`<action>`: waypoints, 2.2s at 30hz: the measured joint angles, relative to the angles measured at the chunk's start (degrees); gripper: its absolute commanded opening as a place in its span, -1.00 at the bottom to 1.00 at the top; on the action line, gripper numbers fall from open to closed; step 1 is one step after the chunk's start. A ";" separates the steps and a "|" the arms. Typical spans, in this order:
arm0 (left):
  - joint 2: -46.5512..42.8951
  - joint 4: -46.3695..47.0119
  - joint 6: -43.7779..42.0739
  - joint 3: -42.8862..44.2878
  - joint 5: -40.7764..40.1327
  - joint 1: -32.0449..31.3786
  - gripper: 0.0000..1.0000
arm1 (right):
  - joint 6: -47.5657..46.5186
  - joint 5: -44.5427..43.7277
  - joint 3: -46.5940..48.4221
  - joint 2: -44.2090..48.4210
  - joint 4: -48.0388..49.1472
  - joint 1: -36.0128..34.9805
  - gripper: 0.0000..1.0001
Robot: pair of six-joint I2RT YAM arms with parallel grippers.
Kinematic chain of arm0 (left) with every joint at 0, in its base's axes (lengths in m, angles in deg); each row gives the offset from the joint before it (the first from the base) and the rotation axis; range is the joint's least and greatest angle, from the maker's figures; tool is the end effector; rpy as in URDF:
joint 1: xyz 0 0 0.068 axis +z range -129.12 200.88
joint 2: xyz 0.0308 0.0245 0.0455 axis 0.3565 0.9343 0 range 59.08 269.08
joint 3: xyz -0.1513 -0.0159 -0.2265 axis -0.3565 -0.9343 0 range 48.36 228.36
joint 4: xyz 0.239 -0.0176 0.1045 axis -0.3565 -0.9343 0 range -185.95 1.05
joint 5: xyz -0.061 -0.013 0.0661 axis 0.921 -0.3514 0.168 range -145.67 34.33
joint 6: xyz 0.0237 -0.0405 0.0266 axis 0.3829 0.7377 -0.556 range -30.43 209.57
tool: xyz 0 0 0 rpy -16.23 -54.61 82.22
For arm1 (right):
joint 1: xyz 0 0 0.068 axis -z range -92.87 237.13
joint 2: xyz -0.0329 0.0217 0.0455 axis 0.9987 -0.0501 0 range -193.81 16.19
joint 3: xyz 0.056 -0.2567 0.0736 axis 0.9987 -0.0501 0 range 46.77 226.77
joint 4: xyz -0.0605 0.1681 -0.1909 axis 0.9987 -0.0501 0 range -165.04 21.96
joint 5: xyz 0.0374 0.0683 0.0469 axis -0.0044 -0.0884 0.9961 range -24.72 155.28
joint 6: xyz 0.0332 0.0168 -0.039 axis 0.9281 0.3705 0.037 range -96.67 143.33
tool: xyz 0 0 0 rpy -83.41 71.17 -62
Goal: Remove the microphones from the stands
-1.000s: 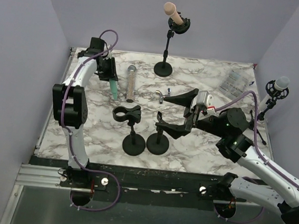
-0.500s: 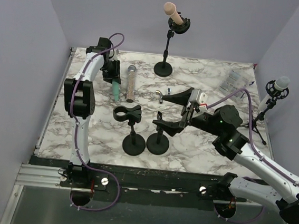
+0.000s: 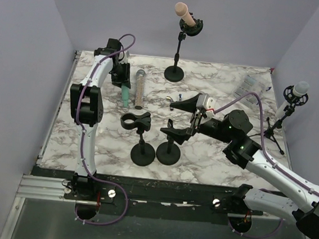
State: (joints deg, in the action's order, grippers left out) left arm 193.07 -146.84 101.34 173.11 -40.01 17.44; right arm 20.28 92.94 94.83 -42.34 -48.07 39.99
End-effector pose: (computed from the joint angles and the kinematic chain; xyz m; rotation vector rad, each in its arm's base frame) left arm 0.4955 -0.0395 0.2236 -0.1232 2.7467 -0.4481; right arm 0.1497 0.1858 0.3707 -0.9881 1.1245 0.9653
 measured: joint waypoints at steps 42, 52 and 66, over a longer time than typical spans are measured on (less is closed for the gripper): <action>-0.48 1.57 0.28 -1.07 5.77 0.96 0.27 | -0.22 -0.07 0.00 -2.80 -0.79 0.00 1.00; -21.66 9.62 1.90 -21.62 6.51 1.09 0.43 | -0.28 -0.76 0.00 -2.73 -1.18 0.00 1.00; -69.48 23.43 13.03 -48.92 11.19 4.20 0.97 | -0.13 -1.64 0.00 0.17 -2.08 0.00 0.99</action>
State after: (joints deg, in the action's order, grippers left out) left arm 123.59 -123.41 114.36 124.19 -28.81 21.64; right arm 20.15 91.30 94.83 -42.16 -50.15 39.99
